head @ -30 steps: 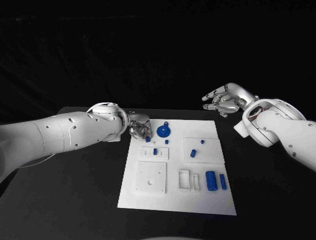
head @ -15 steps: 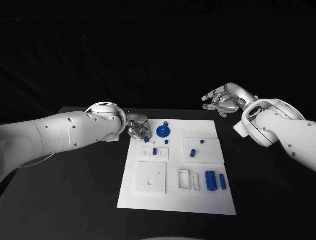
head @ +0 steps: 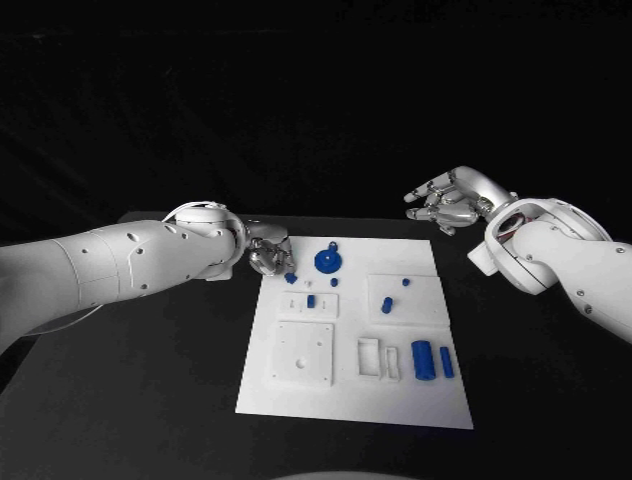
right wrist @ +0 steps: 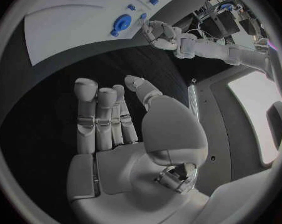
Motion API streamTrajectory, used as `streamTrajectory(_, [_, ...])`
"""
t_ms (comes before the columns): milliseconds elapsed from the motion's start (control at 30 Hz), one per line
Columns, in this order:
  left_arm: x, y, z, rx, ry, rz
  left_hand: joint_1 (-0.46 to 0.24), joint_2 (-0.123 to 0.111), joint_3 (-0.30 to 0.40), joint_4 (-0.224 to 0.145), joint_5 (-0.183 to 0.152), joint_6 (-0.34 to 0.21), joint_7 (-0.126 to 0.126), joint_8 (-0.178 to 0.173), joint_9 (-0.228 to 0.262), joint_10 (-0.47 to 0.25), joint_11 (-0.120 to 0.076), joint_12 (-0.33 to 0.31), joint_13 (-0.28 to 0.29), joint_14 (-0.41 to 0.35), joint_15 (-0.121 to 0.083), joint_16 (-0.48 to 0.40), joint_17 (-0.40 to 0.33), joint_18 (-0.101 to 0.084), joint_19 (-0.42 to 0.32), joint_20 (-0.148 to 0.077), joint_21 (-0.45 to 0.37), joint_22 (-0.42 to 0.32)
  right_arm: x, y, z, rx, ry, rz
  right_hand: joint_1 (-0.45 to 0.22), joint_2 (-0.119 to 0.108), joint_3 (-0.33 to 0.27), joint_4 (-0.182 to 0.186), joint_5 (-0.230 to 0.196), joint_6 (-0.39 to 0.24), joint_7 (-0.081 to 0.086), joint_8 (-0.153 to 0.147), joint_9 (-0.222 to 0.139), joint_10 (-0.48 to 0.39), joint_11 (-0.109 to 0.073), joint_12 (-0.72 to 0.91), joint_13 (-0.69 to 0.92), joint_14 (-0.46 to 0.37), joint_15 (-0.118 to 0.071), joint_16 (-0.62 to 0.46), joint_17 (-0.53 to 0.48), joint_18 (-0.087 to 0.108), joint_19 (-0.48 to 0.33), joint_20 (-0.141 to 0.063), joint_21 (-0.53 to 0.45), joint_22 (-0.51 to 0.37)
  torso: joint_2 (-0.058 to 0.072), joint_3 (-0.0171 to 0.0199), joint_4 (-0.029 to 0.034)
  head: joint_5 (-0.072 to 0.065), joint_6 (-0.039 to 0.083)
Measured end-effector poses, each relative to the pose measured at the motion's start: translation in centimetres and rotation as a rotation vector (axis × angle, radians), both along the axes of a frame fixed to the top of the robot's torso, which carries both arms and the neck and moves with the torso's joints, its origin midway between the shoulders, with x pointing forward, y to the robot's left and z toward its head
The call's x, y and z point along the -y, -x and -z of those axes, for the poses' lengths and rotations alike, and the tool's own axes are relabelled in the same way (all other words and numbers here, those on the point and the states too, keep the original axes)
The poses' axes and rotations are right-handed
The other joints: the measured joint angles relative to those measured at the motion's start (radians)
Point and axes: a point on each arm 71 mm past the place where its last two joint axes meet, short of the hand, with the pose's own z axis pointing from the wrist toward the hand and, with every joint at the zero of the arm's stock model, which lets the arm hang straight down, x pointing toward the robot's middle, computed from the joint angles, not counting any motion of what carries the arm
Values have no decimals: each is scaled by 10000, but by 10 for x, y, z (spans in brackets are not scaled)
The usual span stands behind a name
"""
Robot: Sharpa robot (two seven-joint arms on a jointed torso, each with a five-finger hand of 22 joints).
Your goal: Assemble the parts on the task board
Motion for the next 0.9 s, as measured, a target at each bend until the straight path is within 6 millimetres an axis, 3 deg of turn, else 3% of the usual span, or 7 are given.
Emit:
streamTrajectory(400, [-5,3,0,-156,23,-162,-17,-97,-9,9,0,176,105,-8,-30,20,19,0,-49,0,0,0,-37,17,41,35,-11,2,1,0,1,-17,4,8,0,0,-1,-1,0,7,-7,0,0,-1,0,0,-1,0,0,0,8,0,0,0,0,0,-3,1,-6,15,-24])
streamTrajectory(533, [-6,4,0,-180,76,-235,-63,-147,-493,130,-306,-105,198,-2,-21,24,24,-24,-78,58,57,-2,-84,26,319,60,-79,7,1,0,1,-20,5,10,0,0,-1,-1,0,8,-8,0,0,-1,1,0,-1,0,0,0,8,1,0,0,0,0,-4,7,-7,16,-16])
streamTrajectory(633, [-8,4,0,-57,196,-403,-191,-39,-1271,337,-1248,-1275,437,-67,-78,-192,-55,-185,-182,219,106,-2,-115,-212,632,161,-305,-34,1,0,1,-21,6,14,0,0,28,27,0,9,-9,0,0,-1,1,-45,18,0,0,0,8,0,0,0,0,0,-5,7,-8,20,-4])
streamTrajectory(767, [-13,2,-1,307,495,-876,-401,91,-1660,-11,-2942,-575,348,211,-4,387,-165,-762,-672,510,106,-114,-194,-408,1121,177,-1328,-934,1,0,1,-22,8,20,0,0,28,28,0,13,-13,0,0,-1,1,-45,18,0,0,0,7,0,0,0,0,0,-4,7,-15,21,18])
streamTrajectory(800, [-14,1,-2,399,607,-1016,-409,93,-2346,494,-3284,-534,356,297,-3,479,-172,-811,-694,583,78,-162,-211,-520,1278,162,-1559,-1157,1,0,1,-23,8,21,0,0,28,27,0,13,-13,0,0,-1,1,-45,18,-1,0,0,7,0,0,0,0,0,-4,6,-17,21,23])
streamTrajectory(833, [-15,1,-3,486,727,-1174,-482,130,-3805,1758,-3725,-505,387,449,-2,774,-68,-770,-649,658,62,-212,-217,-520,1507,135,-1877,-1440,1,0,1,-24,9,22,0,0,28,27,0,13,-13,0,0,-1,1,-45,18,0,0,0,7,1,0,0,0,0,-4,6,-19,21,27])
streamTrajectory(900, [-17,-1,-5,629,1012,-1546,-349,143,-5915,3507,-4007,-584,287,680,-2,771,-96,-816,-776,719,70,-273,-211,-590,1786,116,-2305,-1746,1,0,2,-25,10,27,0,0,28,28,0,14,-14,0,0,-1,1,-45,18,0,0,0,6,1,0,0,0,0,-4,7,-20,19,30])
